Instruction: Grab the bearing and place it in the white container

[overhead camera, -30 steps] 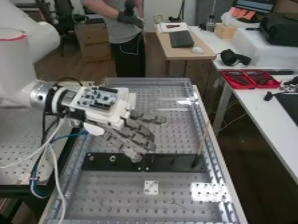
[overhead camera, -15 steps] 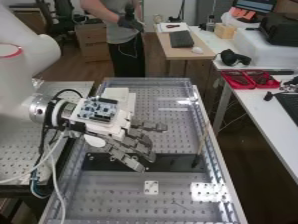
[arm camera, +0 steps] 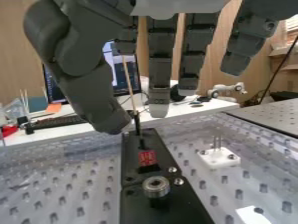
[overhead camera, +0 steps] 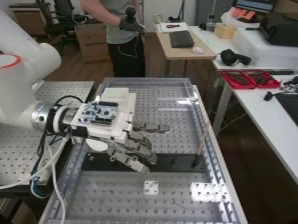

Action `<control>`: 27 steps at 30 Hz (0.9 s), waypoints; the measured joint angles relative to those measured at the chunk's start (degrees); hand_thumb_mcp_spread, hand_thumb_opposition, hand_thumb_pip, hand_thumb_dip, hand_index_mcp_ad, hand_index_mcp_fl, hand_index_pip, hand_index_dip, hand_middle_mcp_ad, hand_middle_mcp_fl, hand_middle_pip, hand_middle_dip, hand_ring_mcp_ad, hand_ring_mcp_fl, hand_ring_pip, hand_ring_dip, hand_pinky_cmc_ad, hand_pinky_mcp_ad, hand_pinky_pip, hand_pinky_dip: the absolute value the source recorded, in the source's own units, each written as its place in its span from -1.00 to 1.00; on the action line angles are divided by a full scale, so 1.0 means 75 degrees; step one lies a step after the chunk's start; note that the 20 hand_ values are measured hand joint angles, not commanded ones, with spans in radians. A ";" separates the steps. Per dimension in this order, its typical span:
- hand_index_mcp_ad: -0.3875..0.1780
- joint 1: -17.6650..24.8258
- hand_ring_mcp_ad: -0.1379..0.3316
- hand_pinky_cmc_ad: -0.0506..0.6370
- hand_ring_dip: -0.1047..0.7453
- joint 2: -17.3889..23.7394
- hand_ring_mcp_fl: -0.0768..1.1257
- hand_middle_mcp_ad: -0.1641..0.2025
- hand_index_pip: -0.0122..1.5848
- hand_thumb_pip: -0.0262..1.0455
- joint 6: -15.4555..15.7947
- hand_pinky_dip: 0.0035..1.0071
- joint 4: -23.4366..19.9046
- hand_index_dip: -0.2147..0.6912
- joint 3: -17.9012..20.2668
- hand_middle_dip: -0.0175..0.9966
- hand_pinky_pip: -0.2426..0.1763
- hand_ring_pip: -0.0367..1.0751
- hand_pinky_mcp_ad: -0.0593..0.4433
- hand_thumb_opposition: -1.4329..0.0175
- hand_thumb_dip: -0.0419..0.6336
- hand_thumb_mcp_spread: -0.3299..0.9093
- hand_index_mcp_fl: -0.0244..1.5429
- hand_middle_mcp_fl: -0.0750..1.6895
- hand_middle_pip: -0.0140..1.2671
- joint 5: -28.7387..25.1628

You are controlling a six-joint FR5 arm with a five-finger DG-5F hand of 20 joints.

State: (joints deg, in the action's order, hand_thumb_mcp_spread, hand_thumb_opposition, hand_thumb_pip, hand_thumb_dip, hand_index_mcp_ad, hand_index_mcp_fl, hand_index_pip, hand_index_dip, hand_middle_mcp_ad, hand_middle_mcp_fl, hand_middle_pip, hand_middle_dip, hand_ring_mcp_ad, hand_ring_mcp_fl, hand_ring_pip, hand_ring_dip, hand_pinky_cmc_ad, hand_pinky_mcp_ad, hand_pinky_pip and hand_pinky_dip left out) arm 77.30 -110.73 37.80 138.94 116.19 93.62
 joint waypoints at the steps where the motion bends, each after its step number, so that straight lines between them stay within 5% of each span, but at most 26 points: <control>1: 0.01 -0.0016 -0.04 0.15 0.39 -0.0028 -0.48 0.17 -0.86 0.45 0.0008 -0.65 0.0003 -0.80 -0.0011 0.28 0.02 -0.61 0.38 -0.16 0.01 0.35 -0.94 -0.62 0.10 0.0020; 21: -0.07 -0.0278 -0.13 0.16 0.53 -0.0437 -0.44 0.12 -0.85 0.45 -0.0145 -0.64 -0.0234 -0.83 -0.0138 0.46 0.11 -0.34 0.35 -0.19 0.01 0.45 -0.90 -0.58 0.26 0.0395; 27: -0.07 -0.0318 -0.10 0.16 0.56 -0.0489 -0.52 0.13 -0.85 0.47 -0.0190 -0.64 -0.0400 -0.83 -0.0094 0.51 0.17 -0.22 0.31 -0.20 0.06 0.44 -0.90 -0.72 0.35 0.0500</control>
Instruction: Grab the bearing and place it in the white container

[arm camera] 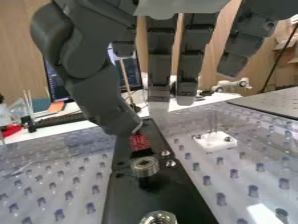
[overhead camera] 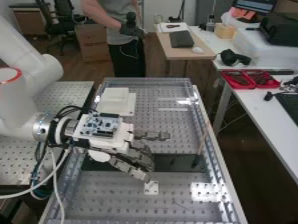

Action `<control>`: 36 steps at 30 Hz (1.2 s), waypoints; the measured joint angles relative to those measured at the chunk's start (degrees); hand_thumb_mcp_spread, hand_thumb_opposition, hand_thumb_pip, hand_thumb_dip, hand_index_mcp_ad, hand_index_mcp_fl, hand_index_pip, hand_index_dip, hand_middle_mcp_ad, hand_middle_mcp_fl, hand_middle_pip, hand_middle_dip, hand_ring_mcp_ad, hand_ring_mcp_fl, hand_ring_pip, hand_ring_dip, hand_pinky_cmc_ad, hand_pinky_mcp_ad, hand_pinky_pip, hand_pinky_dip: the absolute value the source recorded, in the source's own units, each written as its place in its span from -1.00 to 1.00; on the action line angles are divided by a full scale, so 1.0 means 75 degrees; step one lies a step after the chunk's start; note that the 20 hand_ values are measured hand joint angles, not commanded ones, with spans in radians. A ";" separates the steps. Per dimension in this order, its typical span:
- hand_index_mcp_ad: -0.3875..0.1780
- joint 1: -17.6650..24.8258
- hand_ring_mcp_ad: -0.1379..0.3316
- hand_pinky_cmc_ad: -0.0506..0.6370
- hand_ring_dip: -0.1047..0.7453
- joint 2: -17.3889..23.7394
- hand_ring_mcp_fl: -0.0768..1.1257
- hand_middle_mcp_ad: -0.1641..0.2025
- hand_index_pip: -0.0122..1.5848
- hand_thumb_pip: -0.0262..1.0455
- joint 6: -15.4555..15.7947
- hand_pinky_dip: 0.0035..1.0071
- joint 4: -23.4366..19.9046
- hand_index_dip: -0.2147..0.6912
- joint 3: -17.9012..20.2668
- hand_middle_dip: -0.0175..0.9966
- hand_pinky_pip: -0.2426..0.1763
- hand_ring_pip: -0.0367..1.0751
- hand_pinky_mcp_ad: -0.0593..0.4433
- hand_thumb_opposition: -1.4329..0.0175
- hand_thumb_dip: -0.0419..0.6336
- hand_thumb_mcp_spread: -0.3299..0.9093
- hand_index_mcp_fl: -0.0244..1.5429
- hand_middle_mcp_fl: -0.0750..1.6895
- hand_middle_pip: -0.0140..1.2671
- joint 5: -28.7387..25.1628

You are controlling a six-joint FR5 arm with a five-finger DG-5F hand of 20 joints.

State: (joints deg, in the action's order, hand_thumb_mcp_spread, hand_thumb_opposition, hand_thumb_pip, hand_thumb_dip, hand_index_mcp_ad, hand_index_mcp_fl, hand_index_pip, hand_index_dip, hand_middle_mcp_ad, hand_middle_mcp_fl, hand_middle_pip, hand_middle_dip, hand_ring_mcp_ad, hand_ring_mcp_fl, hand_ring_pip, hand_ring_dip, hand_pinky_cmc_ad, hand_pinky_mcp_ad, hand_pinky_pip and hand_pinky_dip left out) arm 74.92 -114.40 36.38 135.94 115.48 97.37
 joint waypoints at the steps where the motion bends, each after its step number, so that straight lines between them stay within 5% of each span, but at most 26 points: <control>1: -0.07 0.0000 -0.12 0.15 0.56 -0.0009 -0.54 0.11 -0.85 0.48 0.0012 -0.64 -0.0051 -0.83 0.0022 0.51 0.17 -0.19 0.28 -0.21 0.06 0.45 -0.90 -0.74 0.35 0.0024; 13: -0.09 0.0055 -0.17 0.21 0.56 -0.0035 -0.65 0.10 -0.85 0.54 0.0285 -0.64 -0.0090 -0.83 0.0108 0.55 0.33 0.01 0.28 -0.24 0.11 0.45 -0.90 -0.84 0.48 -0.0012; 36: -0.09 0.0190 -0.18 0.25 0.56 -0.0414 -0.63 0.11 -0.78 0.60 0.0239 -0.65 -0.0795 -0.93 0.0319 0.55 0.32 0.16 0.28 -0.23 0.11 0.45 -0.90 -0.80 0.64 -0.0251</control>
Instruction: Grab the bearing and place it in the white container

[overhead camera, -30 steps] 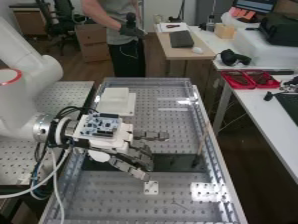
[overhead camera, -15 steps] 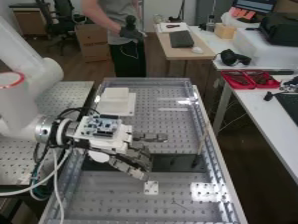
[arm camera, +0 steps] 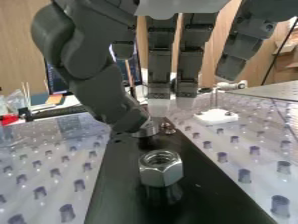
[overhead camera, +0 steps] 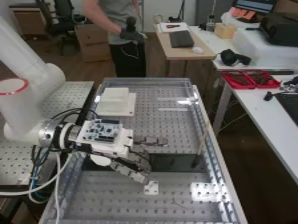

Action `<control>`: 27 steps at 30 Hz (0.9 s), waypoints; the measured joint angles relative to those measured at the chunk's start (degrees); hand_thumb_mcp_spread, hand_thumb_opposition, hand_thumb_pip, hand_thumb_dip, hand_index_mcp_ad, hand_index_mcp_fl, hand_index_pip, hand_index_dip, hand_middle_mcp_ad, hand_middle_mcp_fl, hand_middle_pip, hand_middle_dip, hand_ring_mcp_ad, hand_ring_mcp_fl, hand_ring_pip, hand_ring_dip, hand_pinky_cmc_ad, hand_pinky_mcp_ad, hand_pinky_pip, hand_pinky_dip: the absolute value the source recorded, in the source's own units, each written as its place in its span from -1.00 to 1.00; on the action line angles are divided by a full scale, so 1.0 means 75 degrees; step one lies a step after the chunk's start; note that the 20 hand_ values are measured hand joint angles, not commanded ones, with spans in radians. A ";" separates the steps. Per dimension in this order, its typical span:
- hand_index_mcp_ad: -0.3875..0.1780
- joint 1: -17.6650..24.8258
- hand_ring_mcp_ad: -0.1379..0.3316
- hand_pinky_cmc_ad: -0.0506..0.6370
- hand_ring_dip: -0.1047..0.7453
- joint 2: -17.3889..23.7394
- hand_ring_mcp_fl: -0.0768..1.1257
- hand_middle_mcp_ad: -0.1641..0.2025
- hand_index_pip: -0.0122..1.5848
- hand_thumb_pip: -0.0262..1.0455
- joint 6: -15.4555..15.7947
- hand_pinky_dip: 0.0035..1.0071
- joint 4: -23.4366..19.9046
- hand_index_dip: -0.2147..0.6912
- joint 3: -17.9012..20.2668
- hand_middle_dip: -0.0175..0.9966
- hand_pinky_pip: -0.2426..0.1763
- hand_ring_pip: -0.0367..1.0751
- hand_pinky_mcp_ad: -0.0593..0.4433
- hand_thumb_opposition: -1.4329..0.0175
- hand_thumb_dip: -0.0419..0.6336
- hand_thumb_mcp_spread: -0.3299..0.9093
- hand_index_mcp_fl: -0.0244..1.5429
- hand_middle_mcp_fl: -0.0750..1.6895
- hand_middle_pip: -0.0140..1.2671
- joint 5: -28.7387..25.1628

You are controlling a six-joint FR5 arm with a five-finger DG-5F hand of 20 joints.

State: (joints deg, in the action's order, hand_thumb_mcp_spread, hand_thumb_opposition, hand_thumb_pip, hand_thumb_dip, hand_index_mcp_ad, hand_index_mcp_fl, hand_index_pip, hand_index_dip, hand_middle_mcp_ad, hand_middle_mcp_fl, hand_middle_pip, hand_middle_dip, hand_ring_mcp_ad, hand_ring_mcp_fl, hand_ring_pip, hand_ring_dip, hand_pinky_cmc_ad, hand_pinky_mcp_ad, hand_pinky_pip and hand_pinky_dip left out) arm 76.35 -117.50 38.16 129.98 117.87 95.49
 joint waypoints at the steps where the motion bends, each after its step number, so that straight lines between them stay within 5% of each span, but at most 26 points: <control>1: -0.09 0.0009 -0.18 0.25 0.56 -0.0002 -0.63 0.11 -0.78 0.60 -0.0016 -0.65 -0.0033 -0.93 0.0013 0.55 0.33 0.16 0.28 -0.23 0.11 0.45 -0.90 -0.79 0.65 -0.0009; 27: -0.09 0.0145 -0.20 0.25 0.56 -0.0108 -0.66 0.12 -0.78 0.60 0.0206 -0.64 -0.0200 -0.94 0.0128 0.61 0.39 0.27 0.28 -0.23 0.11 0.45 -0.91 -0.82 0.72 -0.0222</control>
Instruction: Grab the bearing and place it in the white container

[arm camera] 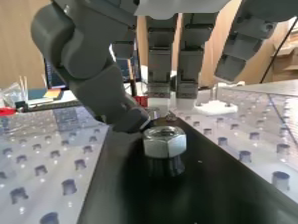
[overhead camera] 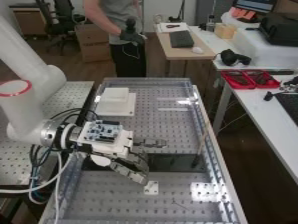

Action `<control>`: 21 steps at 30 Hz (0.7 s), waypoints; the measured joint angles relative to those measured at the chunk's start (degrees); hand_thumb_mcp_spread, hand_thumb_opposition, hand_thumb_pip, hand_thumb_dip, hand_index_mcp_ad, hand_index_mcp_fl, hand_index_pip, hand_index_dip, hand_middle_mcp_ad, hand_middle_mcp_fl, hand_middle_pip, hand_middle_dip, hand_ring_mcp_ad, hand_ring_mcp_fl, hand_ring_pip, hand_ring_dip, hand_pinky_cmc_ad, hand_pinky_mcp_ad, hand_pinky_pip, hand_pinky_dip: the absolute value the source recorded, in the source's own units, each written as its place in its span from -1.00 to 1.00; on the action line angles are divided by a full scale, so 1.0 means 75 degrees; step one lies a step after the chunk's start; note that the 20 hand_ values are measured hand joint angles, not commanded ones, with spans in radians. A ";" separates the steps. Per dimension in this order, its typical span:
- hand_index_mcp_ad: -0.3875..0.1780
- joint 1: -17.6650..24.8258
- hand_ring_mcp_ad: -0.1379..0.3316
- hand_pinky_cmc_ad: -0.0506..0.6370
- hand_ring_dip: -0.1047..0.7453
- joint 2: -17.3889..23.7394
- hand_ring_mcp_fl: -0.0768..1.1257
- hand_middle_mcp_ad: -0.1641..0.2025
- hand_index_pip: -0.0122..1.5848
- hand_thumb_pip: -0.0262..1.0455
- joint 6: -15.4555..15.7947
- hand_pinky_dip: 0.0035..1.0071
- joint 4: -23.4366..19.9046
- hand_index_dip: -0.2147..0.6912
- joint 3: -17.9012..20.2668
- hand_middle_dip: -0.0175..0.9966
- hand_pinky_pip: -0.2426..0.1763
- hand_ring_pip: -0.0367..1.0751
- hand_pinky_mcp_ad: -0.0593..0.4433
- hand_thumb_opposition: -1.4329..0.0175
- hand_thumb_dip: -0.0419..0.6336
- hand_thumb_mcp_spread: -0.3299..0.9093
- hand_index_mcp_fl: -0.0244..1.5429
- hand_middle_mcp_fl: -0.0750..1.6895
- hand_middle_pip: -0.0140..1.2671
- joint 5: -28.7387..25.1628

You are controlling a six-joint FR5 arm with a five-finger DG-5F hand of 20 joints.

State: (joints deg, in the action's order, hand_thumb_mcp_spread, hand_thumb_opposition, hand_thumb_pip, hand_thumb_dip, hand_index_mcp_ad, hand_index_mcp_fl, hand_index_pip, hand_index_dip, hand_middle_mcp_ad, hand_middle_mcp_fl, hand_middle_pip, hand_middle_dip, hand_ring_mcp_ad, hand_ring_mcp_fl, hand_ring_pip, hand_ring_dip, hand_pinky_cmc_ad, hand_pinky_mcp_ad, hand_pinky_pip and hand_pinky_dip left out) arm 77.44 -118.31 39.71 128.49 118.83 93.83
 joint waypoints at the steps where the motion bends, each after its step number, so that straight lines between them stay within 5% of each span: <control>1: -0.09 -0.0001 -0.17 0.25 0.56 -0.0003 -0.68 0.10 -0.78 0.60 0.0003 -0.64 -0.0009 -0.94 0.0000 0.61 0.39 0.28 0.28 -0.23 0.11 0.44 -0.90 -0.82 0.72 -0.0001; 9: -0.07 0.0010 -0.17 0.25 0.56 -0.0017 -0.74 0.11 -0.78 0.59 0.0099 -0.64 -0.0200 -0.94 0.0071 0.60 0.39 0.10 0.28 -0.23 0.11 0.43 -0.92 -0.83 0.71 -0.0009; 21: -0.07 -0.0017 -0.20 0.25 0.56 -0.0004 -0.74 0.06 -0.74 0.65 0.0097 -0.64 -0.0144 -0.94 0.0083 0.59 0.39 0.11 0.28 -0.23 0.11 0.43 -0.94 -0.83 0.70 0.0060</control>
State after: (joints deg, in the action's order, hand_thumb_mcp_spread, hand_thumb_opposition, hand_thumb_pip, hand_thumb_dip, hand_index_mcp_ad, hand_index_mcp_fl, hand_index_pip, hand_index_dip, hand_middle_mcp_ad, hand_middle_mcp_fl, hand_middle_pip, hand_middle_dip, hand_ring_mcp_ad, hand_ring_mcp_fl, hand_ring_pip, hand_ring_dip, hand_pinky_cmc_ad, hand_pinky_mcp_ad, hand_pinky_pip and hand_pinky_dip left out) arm 77.31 -118.34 40.43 127.41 119.45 94.28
